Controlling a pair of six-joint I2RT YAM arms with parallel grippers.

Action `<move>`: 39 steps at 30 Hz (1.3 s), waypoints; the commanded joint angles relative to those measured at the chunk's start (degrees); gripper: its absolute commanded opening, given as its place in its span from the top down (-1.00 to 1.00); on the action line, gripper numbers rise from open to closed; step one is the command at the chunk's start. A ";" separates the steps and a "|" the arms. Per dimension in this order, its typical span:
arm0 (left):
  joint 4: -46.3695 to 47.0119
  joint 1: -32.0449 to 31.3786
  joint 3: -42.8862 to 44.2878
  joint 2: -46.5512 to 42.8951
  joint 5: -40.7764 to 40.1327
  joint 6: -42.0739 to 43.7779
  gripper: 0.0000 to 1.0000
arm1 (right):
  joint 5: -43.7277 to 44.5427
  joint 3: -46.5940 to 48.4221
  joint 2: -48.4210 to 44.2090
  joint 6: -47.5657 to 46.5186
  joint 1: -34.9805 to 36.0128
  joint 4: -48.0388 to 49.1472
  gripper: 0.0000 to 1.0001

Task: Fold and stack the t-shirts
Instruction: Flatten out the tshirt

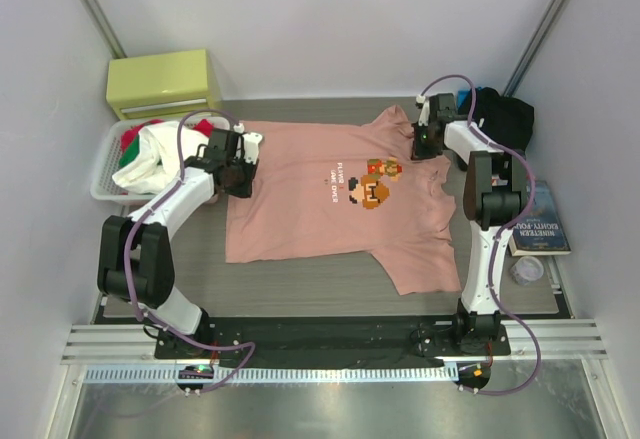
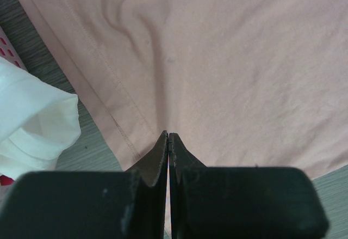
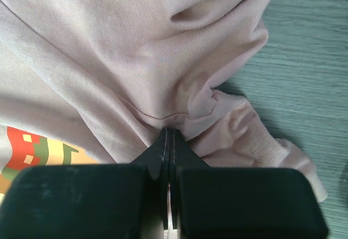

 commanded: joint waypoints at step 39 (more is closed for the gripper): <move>0.24 0.45 1.18 4.14 -1.64 2.18 1.00 | -19.64 36.14 3.33 17.02 -0.04 -10.24 0.99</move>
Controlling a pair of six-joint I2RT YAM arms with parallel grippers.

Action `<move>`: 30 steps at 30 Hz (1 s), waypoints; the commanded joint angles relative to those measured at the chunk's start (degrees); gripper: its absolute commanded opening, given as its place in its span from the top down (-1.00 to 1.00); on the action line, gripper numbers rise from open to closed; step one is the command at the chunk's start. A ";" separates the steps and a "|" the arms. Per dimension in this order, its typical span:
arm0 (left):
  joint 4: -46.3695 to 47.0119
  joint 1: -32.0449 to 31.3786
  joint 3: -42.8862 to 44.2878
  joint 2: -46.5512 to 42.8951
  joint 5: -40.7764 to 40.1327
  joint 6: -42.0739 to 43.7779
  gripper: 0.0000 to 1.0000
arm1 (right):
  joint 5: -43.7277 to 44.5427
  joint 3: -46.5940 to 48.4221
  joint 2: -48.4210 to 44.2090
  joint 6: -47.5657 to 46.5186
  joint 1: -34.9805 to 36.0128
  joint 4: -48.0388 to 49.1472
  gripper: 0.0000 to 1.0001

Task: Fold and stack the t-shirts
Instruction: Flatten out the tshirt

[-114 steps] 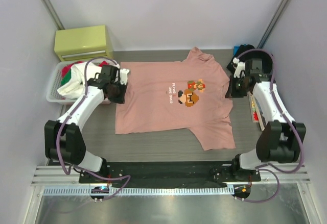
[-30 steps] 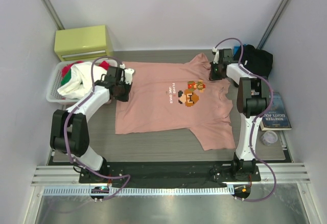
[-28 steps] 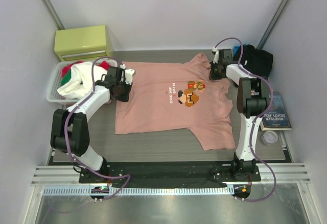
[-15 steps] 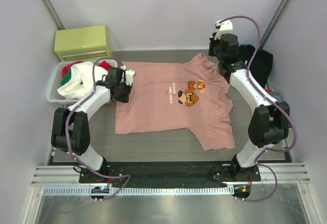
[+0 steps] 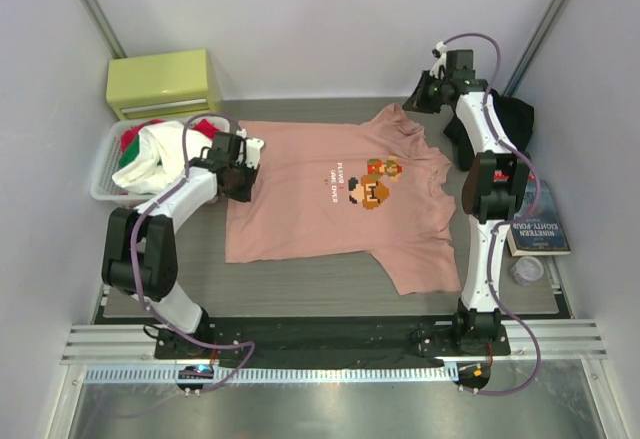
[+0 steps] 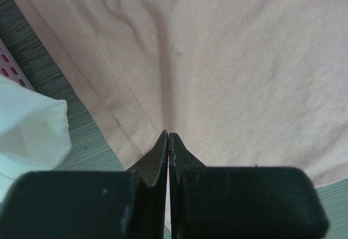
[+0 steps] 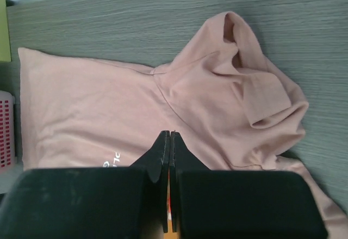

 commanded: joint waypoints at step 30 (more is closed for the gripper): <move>-0.93 0.34 2.99 4.09 -0.88 2.39 1.00 | 10.14 13.48 12.04 -8.74 -4.29 -2.76 0.64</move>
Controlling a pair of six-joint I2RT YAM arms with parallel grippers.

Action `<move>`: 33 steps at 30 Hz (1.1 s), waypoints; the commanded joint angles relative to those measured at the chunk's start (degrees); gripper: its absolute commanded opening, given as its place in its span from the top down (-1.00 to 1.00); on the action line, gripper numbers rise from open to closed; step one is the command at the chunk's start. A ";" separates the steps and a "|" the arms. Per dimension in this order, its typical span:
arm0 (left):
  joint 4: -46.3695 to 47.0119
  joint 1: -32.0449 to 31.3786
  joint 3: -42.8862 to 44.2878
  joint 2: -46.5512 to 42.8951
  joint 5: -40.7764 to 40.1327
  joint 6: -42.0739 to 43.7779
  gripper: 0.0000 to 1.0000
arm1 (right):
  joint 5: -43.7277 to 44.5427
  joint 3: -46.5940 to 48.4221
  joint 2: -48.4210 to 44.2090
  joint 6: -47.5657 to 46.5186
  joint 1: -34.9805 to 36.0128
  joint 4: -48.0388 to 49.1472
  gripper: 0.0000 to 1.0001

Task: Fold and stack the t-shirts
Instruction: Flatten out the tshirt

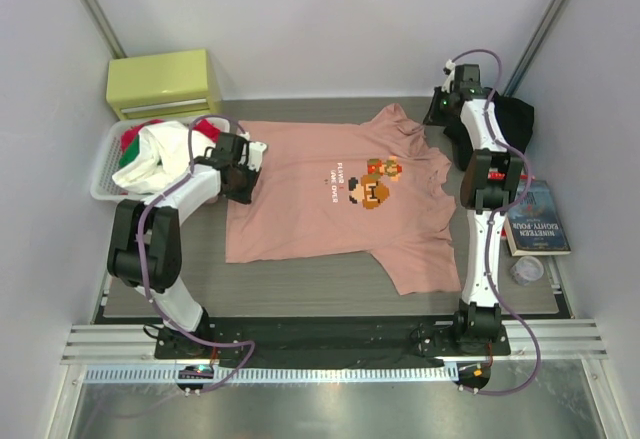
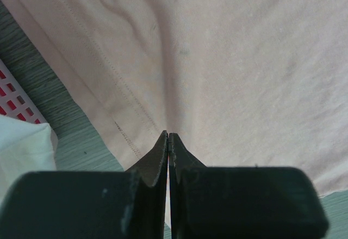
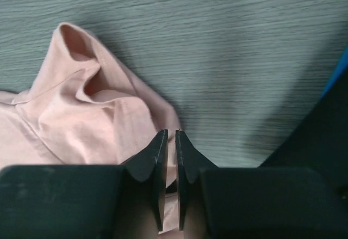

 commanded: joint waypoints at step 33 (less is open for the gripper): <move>-0.54 0.25 2.11 2.57 -1.21 2.09 1.00 | -2.79 -1.72 0.97 2.30 0.94 6.77 0.21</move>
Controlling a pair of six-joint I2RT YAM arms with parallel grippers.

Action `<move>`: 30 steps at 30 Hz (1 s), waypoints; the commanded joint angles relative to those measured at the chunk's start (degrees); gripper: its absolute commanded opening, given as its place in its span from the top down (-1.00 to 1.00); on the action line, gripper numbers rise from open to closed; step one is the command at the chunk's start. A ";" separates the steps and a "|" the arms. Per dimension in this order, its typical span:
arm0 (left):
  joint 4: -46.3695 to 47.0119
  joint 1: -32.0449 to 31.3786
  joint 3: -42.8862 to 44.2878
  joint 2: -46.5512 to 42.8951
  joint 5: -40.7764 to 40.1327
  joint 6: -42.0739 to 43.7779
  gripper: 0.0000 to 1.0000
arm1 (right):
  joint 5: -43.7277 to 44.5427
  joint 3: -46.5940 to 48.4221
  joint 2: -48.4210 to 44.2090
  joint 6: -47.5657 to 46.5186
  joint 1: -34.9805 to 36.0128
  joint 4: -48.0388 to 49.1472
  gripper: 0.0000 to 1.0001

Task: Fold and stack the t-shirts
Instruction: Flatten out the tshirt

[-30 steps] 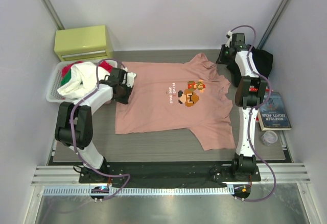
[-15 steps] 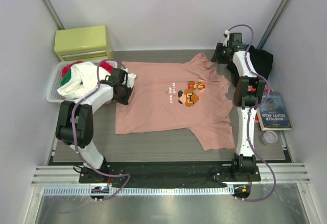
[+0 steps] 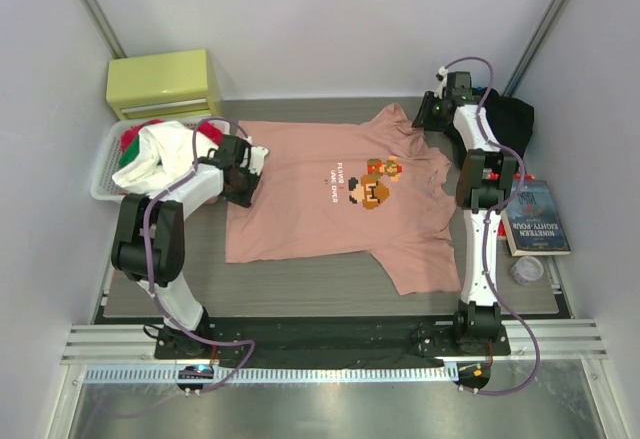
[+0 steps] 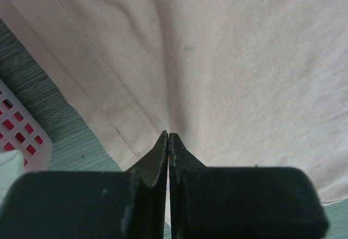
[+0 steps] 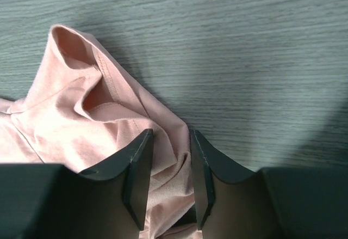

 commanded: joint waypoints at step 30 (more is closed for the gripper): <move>-0.06 0.34 1.21 0.36 0.54 0.91 1.00 | 15.05 -6.43 -7.59 -8.88 2.98 5.83 0.99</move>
